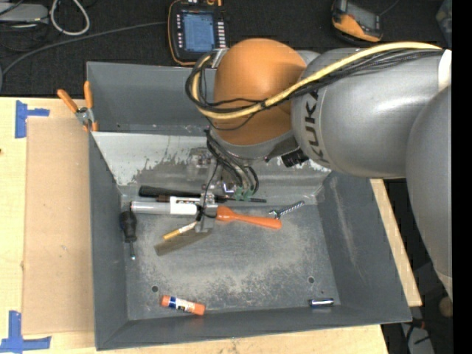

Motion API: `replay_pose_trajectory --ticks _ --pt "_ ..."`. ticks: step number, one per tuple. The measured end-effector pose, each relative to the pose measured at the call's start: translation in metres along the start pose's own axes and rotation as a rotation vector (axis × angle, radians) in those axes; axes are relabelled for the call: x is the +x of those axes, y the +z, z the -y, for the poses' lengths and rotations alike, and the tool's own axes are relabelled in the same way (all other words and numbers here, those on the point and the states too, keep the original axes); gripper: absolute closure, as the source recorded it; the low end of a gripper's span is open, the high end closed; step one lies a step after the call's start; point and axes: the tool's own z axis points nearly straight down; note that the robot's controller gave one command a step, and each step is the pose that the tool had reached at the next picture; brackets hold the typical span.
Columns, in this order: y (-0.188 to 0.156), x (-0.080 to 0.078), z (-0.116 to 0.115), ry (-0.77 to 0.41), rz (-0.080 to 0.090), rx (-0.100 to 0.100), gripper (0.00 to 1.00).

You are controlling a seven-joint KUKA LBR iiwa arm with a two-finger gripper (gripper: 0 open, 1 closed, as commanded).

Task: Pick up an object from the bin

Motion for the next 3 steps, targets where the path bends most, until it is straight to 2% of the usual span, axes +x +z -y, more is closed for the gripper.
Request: replay_pose_trajectory --ticks 1,2,3 --pt "-0.005 -0.002 0.001 0.005 0.008 -0.001 0.0" --pt "0.122 0.001 0.009 -0.029 0.007 -0.002 0.0" --pt "0.079 -0.001 0.011 -0.082 0.016 -0.003 0.0"
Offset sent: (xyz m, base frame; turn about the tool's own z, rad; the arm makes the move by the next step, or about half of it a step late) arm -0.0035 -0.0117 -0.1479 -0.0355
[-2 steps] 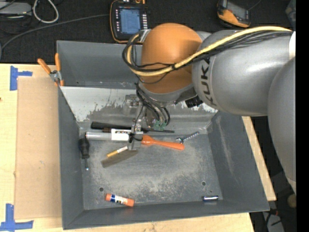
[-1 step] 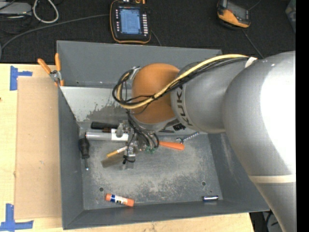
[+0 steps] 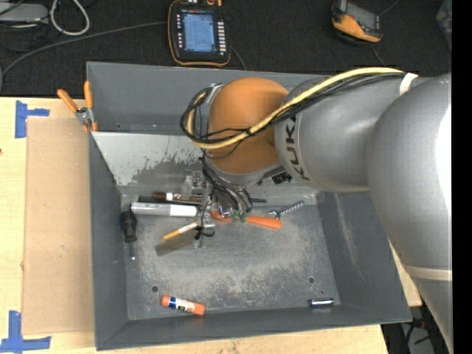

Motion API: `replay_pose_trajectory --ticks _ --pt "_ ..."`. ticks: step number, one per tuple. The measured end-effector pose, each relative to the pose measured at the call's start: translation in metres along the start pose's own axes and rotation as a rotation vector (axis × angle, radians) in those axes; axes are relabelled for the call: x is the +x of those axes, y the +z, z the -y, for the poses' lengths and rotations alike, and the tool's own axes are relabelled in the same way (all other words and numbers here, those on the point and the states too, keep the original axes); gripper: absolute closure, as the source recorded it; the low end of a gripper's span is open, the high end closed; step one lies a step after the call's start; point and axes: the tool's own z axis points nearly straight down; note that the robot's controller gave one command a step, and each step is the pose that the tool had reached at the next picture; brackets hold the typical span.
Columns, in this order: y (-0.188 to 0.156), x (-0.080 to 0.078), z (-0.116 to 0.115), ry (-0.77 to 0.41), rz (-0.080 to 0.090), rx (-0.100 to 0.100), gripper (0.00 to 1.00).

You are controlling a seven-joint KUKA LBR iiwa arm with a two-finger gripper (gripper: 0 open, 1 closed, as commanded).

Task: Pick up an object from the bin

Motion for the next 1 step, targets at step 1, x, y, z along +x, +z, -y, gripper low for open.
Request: replay_pose_trajectory --ticks 1 --pt "0.0686 0.0055 -0.0013 0.041 -0.021 0.002 0.0"
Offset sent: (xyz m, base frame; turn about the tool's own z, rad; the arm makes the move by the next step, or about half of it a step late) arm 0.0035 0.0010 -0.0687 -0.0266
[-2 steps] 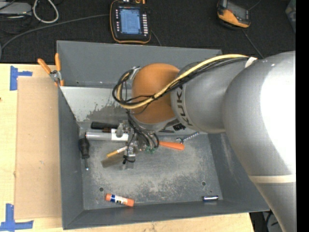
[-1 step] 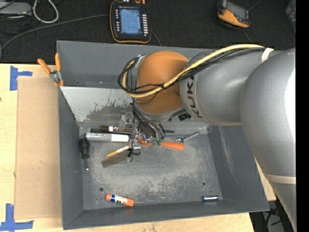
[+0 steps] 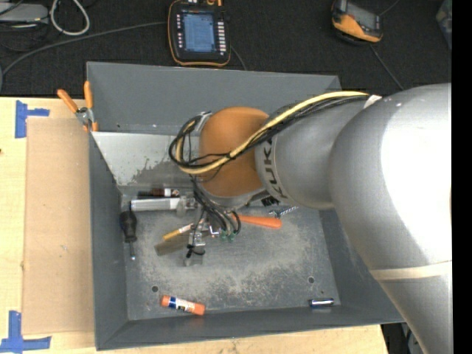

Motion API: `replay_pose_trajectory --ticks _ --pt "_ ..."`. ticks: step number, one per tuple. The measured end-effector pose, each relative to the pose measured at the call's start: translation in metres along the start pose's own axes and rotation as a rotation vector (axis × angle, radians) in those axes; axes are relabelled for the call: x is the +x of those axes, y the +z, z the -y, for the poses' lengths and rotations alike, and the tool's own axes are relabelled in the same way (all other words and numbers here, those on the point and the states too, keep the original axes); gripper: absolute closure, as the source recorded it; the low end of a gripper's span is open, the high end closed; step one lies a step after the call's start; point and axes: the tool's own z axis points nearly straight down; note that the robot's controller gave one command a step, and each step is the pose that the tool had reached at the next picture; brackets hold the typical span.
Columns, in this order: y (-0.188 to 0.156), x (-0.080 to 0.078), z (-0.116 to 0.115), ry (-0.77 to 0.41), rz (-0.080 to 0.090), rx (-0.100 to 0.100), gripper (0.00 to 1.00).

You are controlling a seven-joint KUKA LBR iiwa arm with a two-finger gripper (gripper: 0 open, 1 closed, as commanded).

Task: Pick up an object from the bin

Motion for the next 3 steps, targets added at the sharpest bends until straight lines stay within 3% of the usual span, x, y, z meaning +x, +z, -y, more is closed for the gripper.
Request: replay_pose_trajectory --ticks 1,2,3 --pt "-0.0001 -0.0072 -0.0003 -0.058 0.021 -0.002 0.0" --pt "-0.0016 -0.0024 -0.0001 -0.005 0.006 -0.002 1.0" --pt "-0.0019 -0.0023 -0.0001 -0.004 0.006 -0.002 1.0"
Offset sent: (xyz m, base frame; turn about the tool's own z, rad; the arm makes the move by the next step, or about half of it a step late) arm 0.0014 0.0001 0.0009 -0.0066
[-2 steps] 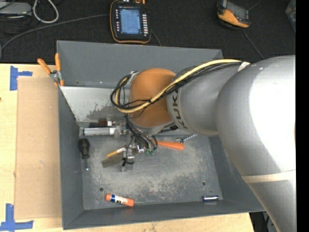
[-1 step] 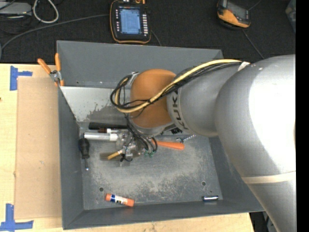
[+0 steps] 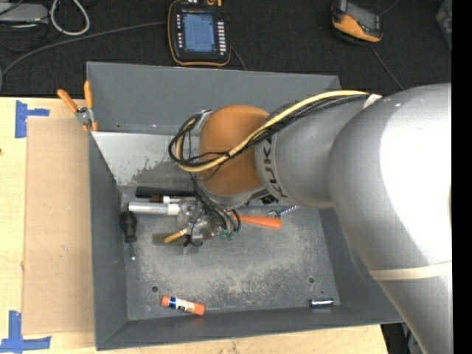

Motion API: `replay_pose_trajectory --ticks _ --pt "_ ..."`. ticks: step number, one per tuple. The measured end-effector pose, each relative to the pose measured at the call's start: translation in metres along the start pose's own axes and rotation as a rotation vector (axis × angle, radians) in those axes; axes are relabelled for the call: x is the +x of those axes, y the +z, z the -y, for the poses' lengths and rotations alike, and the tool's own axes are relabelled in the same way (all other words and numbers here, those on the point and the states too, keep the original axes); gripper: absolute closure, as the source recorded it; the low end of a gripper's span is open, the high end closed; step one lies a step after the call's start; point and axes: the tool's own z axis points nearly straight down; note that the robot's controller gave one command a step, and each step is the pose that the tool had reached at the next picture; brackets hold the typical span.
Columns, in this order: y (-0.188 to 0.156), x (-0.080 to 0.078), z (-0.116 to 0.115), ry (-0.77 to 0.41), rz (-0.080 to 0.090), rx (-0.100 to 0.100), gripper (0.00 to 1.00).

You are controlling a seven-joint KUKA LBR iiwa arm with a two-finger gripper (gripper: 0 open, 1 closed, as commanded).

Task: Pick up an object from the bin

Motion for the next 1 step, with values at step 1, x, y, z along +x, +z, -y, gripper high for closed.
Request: replay_pose_trajectory --ticks 1 --pt "-0.0182 0.002 0.0003 0.0 -0.006 0.001 1.0"
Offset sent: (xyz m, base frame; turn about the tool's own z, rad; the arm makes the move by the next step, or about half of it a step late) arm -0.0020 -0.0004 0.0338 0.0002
